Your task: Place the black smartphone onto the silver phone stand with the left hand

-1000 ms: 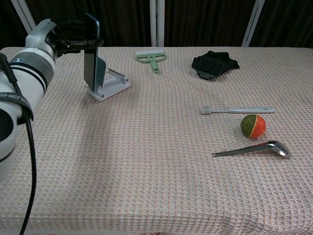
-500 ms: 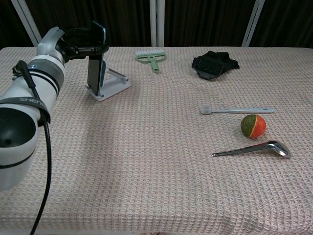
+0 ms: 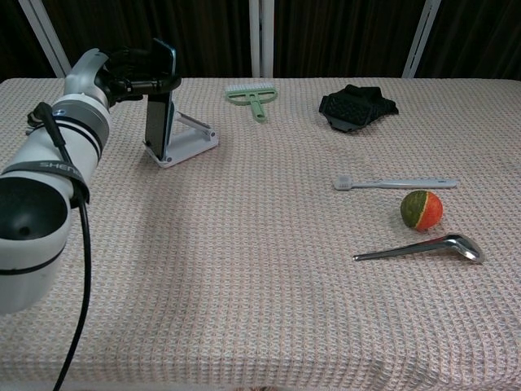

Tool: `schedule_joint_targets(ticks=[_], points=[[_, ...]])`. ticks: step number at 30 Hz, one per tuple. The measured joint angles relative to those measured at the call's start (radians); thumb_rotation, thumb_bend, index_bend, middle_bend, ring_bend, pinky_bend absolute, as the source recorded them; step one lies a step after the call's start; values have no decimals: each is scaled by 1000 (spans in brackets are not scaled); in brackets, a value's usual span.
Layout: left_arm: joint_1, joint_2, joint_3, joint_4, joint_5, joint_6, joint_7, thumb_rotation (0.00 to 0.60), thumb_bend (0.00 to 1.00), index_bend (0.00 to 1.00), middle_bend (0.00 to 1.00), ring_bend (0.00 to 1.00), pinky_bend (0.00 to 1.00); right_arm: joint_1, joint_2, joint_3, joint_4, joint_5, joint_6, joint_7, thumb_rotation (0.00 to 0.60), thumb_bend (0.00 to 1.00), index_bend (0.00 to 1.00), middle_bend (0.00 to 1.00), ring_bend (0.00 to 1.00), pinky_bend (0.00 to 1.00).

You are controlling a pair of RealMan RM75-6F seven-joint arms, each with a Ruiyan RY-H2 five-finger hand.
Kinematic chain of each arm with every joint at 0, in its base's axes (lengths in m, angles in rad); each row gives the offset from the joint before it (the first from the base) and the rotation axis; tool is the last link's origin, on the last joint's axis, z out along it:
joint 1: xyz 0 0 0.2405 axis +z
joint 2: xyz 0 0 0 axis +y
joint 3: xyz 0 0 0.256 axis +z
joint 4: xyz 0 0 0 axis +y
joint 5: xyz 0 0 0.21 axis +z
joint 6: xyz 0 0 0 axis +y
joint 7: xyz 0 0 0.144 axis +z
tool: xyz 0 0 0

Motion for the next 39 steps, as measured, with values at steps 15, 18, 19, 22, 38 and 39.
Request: schedule_joint_targets(ticks=[15,18,19,22,38,39], points=[[9,1,27,17,20,-38,-13,600,312,307,317,197,209,-3,7,1,-5,8,-4,-1,600,176,0,0,0,0],[12,5,39,16,33,-49,-18,600,309,145,156,160,209,-4,8,1,-5,9,-4,1,600,176,0,0,0,0],[13,6,41,17,36,-51,-22,600,309,111,124,153,209,-5,8,1,-5,9,-3,1,600,176,0,0,0,0],[15,7,44,25,43,-58,-33,600,305,36,45,129,205,-6,7,2,-3,10,-3,3,600,176,0,0,0,0],[39,26,113,22,171,-43,-102,600,149,0,0,43,185,-9,7,9,-9,7,14,1,600,176,0,0,0,0],[43,31,120,17,179,-41,-106,600,143,0,0,43,185,-10,7,10,-10,6,16,0,600,176,0,0,0,0]])
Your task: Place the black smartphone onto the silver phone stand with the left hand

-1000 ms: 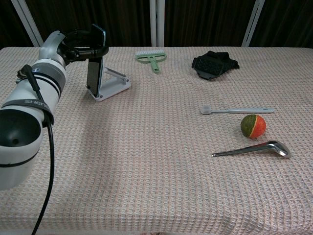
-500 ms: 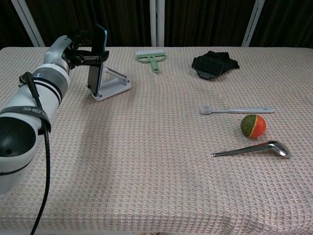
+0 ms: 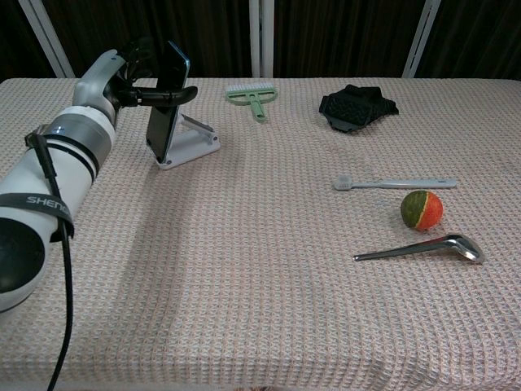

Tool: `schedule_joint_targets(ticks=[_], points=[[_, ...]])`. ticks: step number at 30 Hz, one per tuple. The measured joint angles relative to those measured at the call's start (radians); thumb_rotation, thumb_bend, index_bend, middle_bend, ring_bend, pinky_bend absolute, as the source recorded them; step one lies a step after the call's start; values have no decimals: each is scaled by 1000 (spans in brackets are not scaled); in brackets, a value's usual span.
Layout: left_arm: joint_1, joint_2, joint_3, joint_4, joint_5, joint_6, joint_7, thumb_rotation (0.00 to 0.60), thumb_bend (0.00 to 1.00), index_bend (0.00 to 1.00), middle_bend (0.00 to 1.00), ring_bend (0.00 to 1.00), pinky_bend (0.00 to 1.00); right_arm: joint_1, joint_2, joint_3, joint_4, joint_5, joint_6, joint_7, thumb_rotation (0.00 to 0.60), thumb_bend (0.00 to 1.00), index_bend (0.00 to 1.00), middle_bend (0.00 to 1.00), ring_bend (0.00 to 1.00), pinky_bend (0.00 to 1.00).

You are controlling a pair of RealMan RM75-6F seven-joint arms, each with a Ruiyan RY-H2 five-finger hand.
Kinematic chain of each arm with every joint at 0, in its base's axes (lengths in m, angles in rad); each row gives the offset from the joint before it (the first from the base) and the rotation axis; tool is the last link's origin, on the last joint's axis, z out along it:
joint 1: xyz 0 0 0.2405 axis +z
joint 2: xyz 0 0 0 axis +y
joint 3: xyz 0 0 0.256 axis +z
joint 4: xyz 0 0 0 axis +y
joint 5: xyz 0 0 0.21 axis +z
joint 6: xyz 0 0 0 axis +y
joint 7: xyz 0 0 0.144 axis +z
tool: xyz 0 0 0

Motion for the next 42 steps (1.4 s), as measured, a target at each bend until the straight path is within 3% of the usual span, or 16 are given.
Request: schedule_joint_targets(ticks=[12,20,26,28,30,32,36,42], points=[[76,133,66,-161,83,19,-27,600,116,0,0,42,186,1,-5,3,-10,-5,7,-13,600,176,0,0,0,0],[184,384,129,-301,112,22,14,600,114,0,0,42,189,8,-13,0,-15,-14,-1,-33,600,176,0,0,0,0],[287,625,266,-334,217,15,30,599,100,5,0,42,191,16,-25,-6,-18,-17,-16,-53,600,176,0,0,0,0],[320,699,335,-326,270,14,51,553,94,10,0,42,190,19,-28,-8,-21,-23,-20,-64,600,176,0,0,0,0],[348,747,396,-316,318,18,95,467,93,15,2,42,190,22,-31,-10,-25,-29,-21,-74,600,176,0,0,0,0],[369,767,431,-305,343,27,146,431,93,17,4,42,190,25,-35,-12,-30,-38,-20,-83,600,176,0,0,0,0],[427,786,480,-274,393,97,267,426,92,17,4,42,190,31,-46,-14,-31,-47,-20,-94,600,176,0,0,0,0],[480,787,510,-220,478,228,293,428,92,17,4,42,190,38,-55,-14,-31,-56,-21,-103,600,176,0,0,0,0]])
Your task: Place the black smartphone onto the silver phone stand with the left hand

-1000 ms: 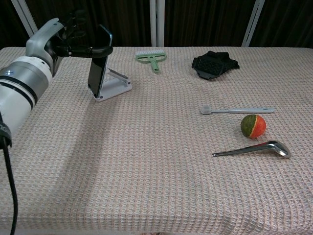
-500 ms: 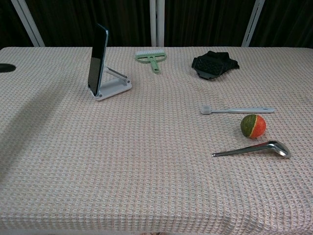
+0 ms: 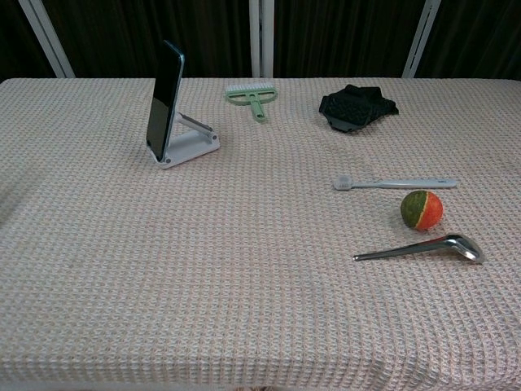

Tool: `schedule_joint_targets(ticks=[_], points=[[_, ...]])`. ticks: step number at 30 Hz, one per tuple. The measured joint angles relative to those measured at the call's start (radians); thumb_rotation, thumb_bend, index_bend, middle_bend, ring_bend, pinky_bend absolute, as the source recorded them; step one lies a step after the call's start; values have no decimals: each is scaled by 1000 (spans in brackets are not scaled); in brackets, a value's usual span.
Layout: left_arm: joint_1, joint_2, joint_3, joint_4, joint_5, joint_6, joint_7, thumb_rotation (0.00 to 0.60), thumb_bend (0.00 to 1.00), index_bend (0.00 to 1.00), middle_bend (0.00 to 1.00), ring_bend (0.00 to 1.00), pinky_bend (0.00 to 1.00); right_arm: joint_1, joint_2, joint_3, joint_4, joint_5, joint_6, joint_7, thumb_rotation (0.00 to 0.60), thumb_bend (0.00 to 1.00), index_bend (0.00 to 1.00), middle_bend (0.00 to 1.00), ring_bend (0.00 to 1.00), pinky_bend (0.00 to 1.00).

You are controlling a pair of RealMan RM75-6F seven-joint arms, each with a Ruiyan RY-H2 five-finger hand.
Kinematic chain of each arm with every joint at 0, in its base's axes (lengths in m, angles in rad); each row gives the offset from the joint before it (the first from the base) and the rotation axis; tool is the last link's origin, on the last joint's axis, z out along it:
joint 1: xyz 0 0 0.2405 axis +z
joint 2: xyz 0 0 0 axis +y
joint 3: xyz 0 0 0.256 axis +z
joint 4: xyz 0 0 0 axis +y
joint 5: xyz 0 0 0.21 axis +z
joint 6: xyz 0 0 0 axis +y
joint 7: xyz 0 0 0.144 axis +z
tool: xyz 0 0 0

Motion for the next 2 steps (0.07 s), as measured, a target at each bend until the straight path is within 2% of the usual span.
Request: schedule_joint_targets(ticks=[2], points=[[12,-6,2,21,29,46,-5,428,92,17,4,42,190,3,-3,-1,3,-4,0,-1,600,176,0,0,0,0]])
